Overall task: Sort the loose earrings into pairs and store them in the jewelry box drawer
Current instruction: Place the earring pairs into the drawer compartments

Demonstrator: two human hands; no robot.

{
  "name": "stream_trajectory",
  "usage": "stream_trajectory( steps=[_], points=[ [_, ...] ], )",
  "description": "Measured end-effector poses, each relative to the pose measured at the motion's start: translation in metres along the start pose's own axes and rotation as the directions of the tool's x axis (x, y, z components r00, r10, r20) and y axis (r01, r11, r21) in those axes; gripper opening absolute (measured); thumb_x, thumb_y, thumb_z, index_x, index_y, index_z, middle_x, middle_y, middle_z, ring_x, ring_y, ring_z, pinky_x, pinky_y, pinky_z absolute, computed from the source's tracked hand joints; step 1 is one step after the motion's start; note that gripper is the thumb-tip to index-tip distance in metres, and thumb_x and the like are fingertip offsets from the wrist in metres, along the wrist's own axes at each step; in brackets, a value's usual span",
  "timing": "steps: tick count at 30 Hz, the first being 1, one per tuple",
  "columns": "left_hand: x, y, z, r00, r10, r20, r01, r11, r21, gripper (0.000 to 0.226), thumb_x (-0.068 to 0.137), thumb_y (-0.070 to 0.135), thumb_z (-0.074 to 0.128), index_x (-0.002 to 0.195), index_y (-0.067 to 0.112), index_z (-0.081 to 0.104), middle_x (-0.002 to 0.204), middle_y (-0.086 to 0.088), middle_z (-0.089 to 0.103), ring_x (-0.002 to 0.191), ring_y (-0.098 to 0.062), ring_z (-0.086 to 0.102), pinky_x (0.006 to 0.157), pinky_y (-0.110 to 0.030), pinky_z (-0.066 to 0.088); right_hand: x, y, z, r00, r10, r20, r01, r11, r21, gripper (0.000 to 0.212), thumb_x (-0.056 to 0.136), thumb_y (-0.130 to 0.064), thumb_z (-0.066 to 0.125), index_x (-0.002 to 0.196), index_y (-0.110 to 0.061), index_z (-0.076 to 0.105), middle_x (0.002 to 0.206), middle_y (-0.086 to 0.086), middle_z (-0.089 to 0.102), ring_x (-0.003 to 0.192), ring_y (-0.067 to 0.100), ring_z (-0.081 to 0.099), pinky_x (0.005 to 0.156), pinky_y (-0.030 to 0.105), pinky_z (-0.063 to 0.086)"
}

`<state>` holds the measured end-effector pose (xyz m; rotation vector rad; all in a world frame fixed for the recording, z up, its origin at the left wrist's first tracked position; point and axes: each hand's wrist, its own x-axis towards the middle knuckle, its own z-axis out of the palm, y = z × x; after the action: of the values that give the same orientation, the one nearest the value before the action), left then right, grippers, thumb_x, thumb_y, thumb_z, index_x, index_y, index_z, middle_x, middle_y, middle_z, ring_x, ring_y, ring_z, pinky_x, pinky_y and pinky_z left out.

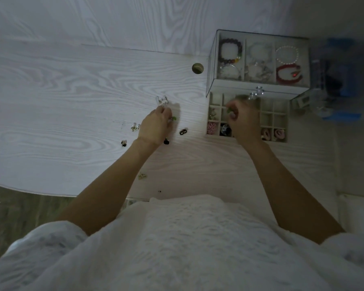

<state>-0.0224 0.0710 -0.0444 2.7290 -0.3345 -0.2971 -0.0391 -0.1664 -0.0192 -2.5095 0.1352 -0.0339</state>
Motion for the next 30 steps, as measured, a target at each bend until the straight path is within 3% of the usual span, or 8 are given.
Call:
stream_trajectory(
  steps=[4, 6, 12, 16, 20, 25, 27, 30],
  points=[
    [-0.001, 0.015, -0.005, 0.998, -0.031, -0.052, 0.029, 0.999, -0.028, 0.021, 0.093, 0.017, 0.049, 0.099, -0.003, 0.052, 0.096, -0.023, 0.062, 0.081, -0.038, 0.06, 0.068, -0.043, 0.046, 0.004, 0.006, 0.012, 1.0, -0.011, 0.024, 0.012, 0.999, -0.038, 0.02, 0.076, 0.006, 0.06, 0.093, -0.004, 0.06, 0.093, 0.015, 0.062, 0.083, 0.028, 0.058, 0.07, 0.037, 0.049],
    [0.0, 0.029, -0.01, 0.995, 0.012, -0.098, -0.022, 0.995, -0.101, 0.02, 0.091, 0.018, 0.053, 0.095, -0.001, 0.053, 0.09, -0.02, 0.065, 0.076, -0.035, 0.062, 0.068, -0.045, 0.049, 0.002, 0.006, 0.01, 1.0, -0.008, 0.013, 0.008, 1.0, -0.009, 0.02, 0.077, 0.004, 0.062, 0.096, -0.003, 0.061, 0.097, 0.015, 0.062, 0.086, 0.026, 0.058, 0.073, 0.03, 0.046],
    [0.026, 0.094, -0.014, 0.986, 0.137, -0.09, -0.156, 0.953, -0.259, 0.016, 0.084, 0.016, 0.063, 0.091, 0.005, 0.055, 0.084, -0.01, 0.067, 0.074, -0.026, 0.063, 0.067, -0.038, 0.048, -0.01, 0.017, 0.0, 1.0, -0.002, 0.007, 0.003, 0.992, -0.128, 0.018, 0.087, -0.009, 0.058, 0.102, -0.004, 0.065, 0.106, 0.014, 0.062, 0.098, 0.031, 0.054, 0.083, 0.035, 0.041],
    [0.048, 0.119, 0.009, 0.98, 0.198, -0.016, -0.199, 0.974, -0.109, 0.023, 0.085, 0.026, 0.062, 0.097, 0.007, 0.06, 0.097, -0.013, 0.065, 0.089, -0.03, 0.06, 0.066, -0.035, 0.046, -0.014, 0.026, -0.002, 0.997, -0.024, 0.071, 0.037, 0.982, -0.183, 0.024, 0.086, -0.011, 0.054, 0.106, -0.007, 0.066, 0.111, 0.01, 0.065, 0.103, 0.033, 0.05, 0.089, 0.036, 0.039],
    [0.051, 0.117, 0.028, 0.967, 0.248, -0.061, -0.249, 0.968, -0.014, 0.018, 0.081, 0.028, 0.067, 0.091, 0.013, 0.069, 0.104, -0.008, 0.063, 0.105, -0.027, 0.054, 0.064, -0.039, 0.053, -0.015, 0.025, -0.002, 0.998, 0.019, 0.067, -0.007, 0.985, -0.174, 0.025, 0.085, -0.011, 0.055, 0.108, -0.009, 0.064, 0.109, 0.01, 0.064, 0.103, 0.032, 0.05, 0.089, 0.036, 0.039],
    [0.045, 0.109, 0.03, 0.933, 0.328, -0.147, -0.325, 0.945, 0.049, 0.012, 0.073, 0.023, 0.072, 0.077, 0.011, 0.071, 0.085, -0.006, 0.068, 0.082, -0.029, 0.06, 0.051, -0.029, 0.047, -0.017, 0.023, -0.003, 0.996, -0.053, 0.069, 0.066, 0.978, -0.198, 0.028, 0.086, -0.009, 0.052, 0.111, -0.009, 0.064, 0.112, 0.006, 0.064, 0.107, 0.031, 0.049, 0.092, 0.037, 0.039],
    [0.041, 0.102, 0.029, 0.915, 0.371, -0.156, -0.365, 0.928, 0.069, 0.009, 0.074, 0.017, 0.065, 0.075, 0.011, 0.071, 0.08, -0.004, 0.068, 0.075, -0.028, 0.059, 0.049, -0.028, 0.048, -0.017, 0.02, -0.001, 0.991, -0.094, 0.091, 0.111, 0.97, -0.214, 0.027, 0.087, -0.01, 0.052, 0.11, -0.009, 0.065, 0.115, 0.004, 0.065, 0.109, 0.031, 0.049, 0.093, 0.039, 0.04],
    [0.037, 0.094, 0.028, 0.904, 0.393, -0.168, -0.389, 0.919, 0.061, 0.026, 0.075, 0.021, 0.047, 0.078, 0.012, 0.071, 0.078, -0.001, 0.069, 0.074, -0.027, 0.059, 0.052, -0.027, 0.046, -0.013, 0.019, -0.003, 0.984, -0.134, 0.118, 0.156, 0.966, -0.206, 0.022, 0.087, -0.014, 0.053, 0.101, -0.01, 0.069, 0.108, 0.001, 0.068, 0.105, 0.029, 0.051, 0.09, 0.041, 0.042]
  ],
)
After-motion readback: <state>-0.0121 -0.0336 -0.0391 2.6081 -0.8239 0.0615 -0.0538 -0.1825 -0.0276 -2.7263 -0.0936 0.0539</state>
